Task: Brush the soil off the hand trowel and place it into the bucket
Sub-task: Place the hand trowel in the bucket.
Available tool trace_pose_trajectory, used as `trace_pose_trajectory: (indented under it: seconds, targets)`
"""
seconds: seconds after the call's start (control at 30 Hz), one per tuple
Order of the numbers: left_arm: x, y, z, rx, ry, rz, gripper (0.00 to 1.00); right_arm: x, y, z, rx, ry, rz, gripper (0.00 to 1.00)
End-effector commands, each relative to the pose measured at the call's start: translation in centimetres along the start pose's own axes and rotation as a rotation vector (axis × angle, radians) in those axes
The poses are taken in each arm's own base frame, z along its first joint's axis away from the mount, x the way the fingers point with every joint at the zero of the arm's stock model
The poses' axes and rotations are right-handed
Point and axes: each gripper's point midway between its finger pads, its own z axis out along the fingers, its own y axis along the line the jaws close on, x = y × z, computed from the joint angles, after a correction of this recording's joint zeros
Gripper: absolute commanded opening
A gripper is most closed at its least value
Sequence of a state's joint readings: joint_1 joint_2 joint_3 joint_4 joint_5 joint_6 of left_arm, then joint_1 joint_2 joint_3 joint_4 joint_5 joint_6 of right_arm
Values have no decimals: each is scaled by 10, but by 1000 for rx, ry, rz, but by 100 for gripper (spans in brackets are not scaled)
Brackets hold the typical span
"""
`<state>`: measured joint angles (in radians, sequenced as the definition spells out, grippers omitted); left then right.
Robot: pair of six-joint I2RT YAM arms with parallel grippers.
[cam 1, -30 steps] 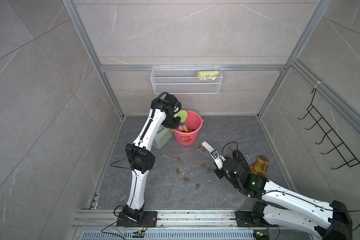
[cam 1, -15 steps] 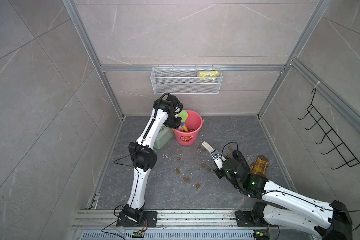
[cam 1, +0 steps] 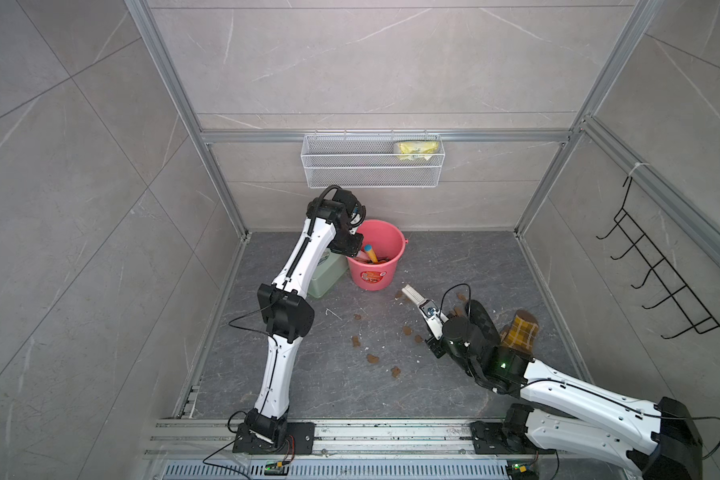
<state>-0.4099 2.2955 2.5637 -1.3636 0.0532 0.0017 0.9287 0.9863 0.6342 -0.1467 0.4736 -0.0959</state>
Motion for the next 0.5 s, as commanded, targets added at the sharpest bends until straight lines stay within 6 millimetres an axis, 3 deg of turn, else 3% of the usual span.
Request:
trace_pose_trajectory:
  seconds: [0.0,0.13,0.3,0.47]
  targets:
    - [-8,3,-4,-4,-35,21,34,-2,0,1,0,-6,34,0]
    - [-17,-3,-25,11,-101,5,36,-3,2,1,-13,-14,45,0]
    - [-30,-15,-67,48,-221,-28,37,-10,5,-1,-60,-36,84,0]
    - [-30,-29,-110,115,-356,-80,38,-14,-2,-6,-119,-51,183,0]
